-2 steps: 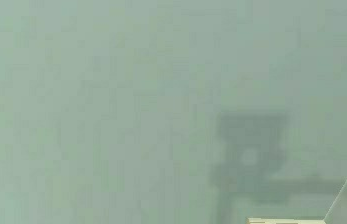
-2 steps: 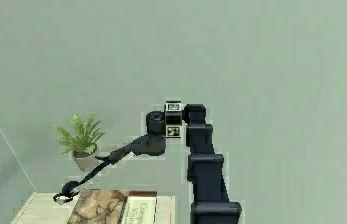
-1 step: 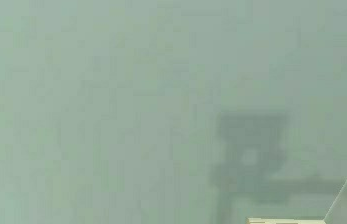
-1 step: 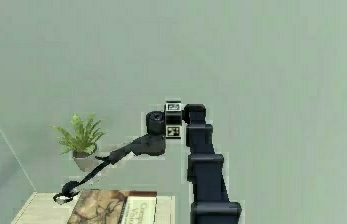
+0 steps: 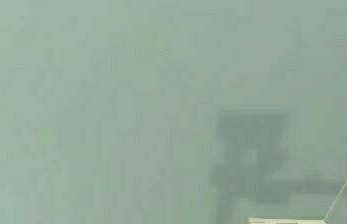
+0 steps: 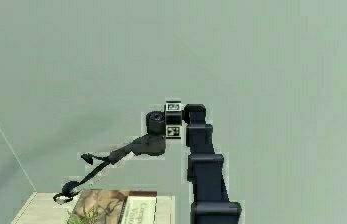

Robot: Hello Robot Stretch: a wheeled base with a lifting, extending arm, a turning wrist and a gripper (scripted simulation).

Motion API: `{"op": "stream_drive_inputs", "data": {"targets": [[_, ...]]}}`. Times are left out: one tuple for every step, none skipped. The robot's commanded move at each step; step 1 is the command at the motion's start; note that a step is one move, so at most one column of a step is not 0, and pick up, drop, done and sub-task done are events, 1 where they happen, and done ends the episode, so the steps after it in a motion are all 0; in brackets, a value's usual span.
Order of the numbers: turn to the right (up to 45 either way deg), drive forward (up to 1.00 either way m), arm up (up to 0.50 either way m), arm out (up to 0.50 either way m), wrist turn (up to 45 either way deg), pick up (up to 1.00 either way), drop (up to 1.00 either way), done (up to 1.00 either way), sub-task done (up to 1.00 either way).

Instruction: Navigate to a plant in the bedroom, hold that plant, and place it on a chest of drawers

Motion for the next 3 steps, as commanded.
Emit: {"op": "stream_drive_inputs", "data": {"targets": [[0.0,0.00,0.08,0.00,0.0,0.00,0.00,0.00,0.00],[0.0,0.00,0.00,-0.08,0.0,0.00,0.00,0.00,0.00],[0.0,0.00,0.00,0.00,0.0,0.00,0.00,1.00,0.00]]}}
